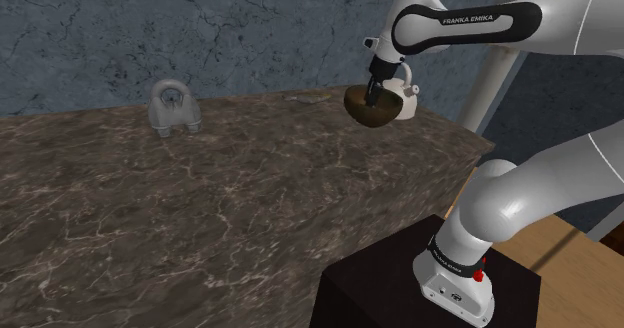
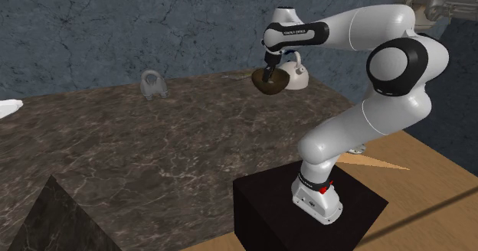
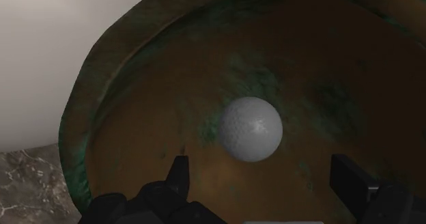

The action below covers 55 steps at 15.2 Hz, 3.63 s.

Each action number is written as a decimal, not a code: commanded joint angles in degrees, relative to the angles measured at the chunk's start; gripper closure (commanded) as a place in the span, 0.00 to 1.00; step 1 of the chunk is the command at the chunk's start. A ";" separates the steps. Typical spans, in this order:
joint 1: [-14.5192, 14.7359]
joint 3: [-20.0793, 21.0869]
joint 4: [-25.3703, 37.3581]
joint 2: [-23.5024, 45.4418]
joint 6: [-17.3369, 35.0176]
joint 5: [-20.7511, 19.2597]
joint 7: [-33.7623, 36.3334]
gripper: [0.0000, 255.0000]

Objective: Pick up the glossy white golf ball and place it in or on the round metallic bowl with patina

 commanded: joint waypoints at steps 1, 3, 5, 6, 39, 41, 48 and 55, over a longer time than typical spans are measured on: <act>0.01 0.00 -0.05 0.04 0.10 0.01 0.01 0.00; 0.01 0.01 -0.05 0.04 0.10 0.01 0.01 0.00; 0.00 0.00 -0.04 0.04 0.09 0.01 0.00 1.00; 0.01 0.00 -0.03 0.05 0.09 0.01 0.00 1.00; 5.33 -11.70 -9.78 -9.79 11.13 5.92 -20.25 1.00; 5.36 -12.15 -9.50 -9.41 11.21 5.88 -20.68 1.00; 5.03 -11.89 -9.46 -9.89 10.63 5.90 -20.66 1.00; 5.29 -10.71 -4.40 -10.16 5.42 6.18 -19.39 1.00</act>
